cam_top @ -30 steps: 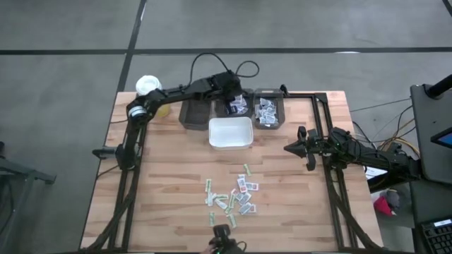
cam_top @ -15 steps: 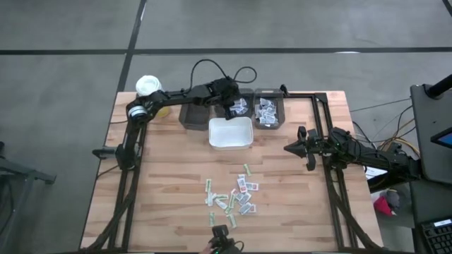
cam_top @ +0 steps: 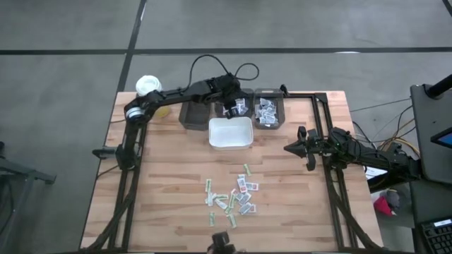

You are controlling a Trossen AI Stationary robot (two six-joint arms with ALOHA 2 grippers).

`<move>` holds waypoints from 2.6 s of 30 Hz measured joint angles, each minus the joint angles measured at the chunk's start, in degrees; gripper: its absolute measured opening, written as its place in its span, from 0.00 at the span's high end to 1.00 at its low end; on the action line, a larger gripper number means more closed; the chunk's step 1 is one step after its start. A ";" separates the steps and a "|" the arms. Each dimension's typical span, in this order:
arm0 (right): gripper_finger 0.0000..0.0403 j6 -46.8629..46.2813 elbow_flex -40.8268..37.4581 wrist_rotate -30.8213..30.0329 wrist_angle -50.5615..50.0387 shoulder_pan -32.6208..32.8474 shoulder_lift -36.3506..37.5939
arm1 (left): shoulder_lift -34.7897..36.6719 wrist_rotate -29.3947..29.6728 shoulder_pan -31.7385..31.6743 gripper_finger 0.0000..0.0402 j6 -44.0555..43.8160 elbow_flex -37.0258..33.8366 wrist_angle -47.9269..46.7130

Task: Pick & Place First Aid Supplies
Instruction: Put the green bandage pack into the left black bin

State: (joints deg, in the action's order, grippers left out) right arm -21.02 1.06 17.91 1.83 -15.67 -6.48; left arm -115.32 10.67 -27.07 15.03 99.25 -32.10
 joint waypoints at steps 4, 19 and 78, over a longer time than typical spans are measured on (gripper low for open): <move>0.98 0.00 0.00 0.02 0.00 -0.01 0.00 | 3.03 -0.21 3.22 0.74 -0.48 2.53 -7.46; 0.98 2.16 0.00 0.02 -0.01 -0.01 0.00 | 9.31 -0.23 24.61 0.74 -20.64 1.74 -17.45; 0.98 3.06 0.00 0.02 -0.01 -0.01 0.00 | 9.39 -10.68 42.65 0.75 -102.05 -31.61 -8.18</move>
State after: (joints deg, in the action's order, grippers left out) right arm -17.96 1.06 17.93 1.81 -15.68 -6.48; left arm -105.93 0.00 15.58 -87.02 67.64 -40.28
